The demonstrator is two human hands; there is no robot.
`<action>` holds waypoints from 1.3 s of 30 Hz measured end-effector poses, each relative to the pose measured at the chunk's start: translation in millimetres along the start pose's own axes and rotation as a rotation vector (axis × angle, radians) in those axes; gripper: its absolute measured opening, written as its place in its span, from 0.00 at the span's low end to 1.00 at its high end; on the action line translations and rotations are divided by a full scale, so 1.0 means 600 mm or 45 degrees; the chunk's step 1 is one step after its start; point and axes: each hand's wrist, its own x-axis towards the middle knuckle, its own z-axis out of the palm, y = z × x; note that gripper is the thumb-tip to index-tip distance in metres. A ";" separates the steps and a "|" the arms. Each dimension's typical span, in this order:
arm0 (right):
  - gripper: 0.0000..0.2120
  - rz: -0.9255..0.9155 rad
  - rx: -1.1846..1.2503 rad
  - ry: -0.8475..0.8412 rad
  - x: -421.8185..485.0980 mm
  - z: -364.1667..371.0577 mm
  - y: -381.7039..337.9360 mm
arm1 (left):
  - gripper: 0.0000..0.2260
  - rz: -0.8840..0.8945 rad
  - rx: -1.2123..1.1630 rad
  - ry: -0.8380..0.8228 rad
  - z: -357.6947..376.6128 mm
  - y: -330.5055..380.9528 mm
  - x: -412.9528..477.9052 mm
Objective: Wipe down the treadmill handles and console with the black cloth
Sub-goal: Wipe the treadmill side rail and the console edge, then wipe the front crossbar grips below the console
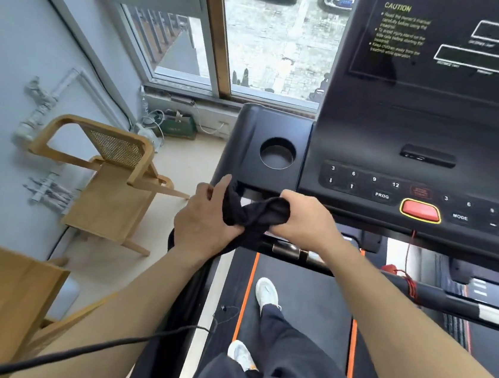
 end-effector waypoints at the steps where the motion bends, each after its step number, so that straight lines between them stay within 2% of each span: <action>1: 0.18 0.036 0.173 -0.133 -0.015 -0.014 0.005 | 0.38 -0.024 0.000 0.016 -0.009 0.000 -0.011; 3: 0.23 0.016 0.515 -0.288 -0.050 -0.042 0.013 | 0.34 -0.032 0.002 0.091 -0.025 0.005 -0.032; 5: 0.16 -0.054 0.747 -0.199 -0.083 -0.062 0.021 | 0.32 -0.003 -0.052 0.163 -0.039 0.014 -0.054; 7: 0.07 -0.092 0.809 -0.046 -0.109 -0.083 0.025 | 0.27 0.042 -0.198 0.197 -0.051 0.022 -0.072; 10: 0.06 -0.068 1.049 -0.059 -0.136 -0.101 0.025 | 0.21 0.092 -0.452 0.245 -0.060 0.031 -0.091; 12: 0.08 -0.028 1.181 -0.034 -0.144 -0.104 0.024 | 0.18 0.145 -0.515 0.320 -0.058 0.040 -0.100; 15: 0.11 0.061 1.423 -0.058 -0.139 -0.101 0.029 | 0.14 0.268 -0.481 0.444 -0.047 0.049 -0.106; 18: 0.09 0.210 1.558 -0.207 -0.114 -0.091 0.039 | 0.09 0.305 -0.250 0.494 -0.029 0.052 -0.102; 20: 0.10 0.287 1.252 -0.140 -0.077 -0.065 0.055 | 0.11 0.245 0.014 0.394 -0.004 0.055 -0.087; 23: 0.16 0.395 0.263 -0.112 -0.033 -0.015 0.082 | 0.21 0.204 0.308 0.055 0.043 0.056 -0.061; 24: 0.18 0.408 -0.066 -0.082 -0.033 0.000 0.083 | 0.24 0.257 0.369 -0.011 0.056 0.056 -0.057; 26: 0.17 0.249 -0.457 0.182 -0.051 0.029 0.072 | 0.28 0.445 0.426 -0.035 0.077 0.049 -0.055; 28: 0.16 -0.008 -0.433 0.292 -0.080 0.062 0.047 | 0.29 0.666 0.389 -0.013 0.095 0.032 -0.055; 30: 0.22 -0.111 -0.341 0.056 -0.094 0.099 0.032 | 0.26 0.781 0.407 -0.090 0.106 0.015 -0.048; 32: 0.24 -0.108 -0.408 -0.093 -0.087 0.128 0.028 | 0.16 0.789 0.519 -0.129 0.116 0.014 -0.030; 35: 0.13 -0.027 -0.421 -0.122 -0.043 0.138 0.028 | 0.08 0.682 0.708 -0.332 0.108 0.043 0.010; 37: 0.11 0.018 -0.375 -0.298 -0.006 0.134 0.031 | 0.04 0.700 0.754 -0.489 0.106 0.053 0.033; 39: 0.13 0.021 -0.226 -0.569 0.026 0.125 0.036 | 0.06 0.747 0.770 -0.676 0.102 0.062 0.056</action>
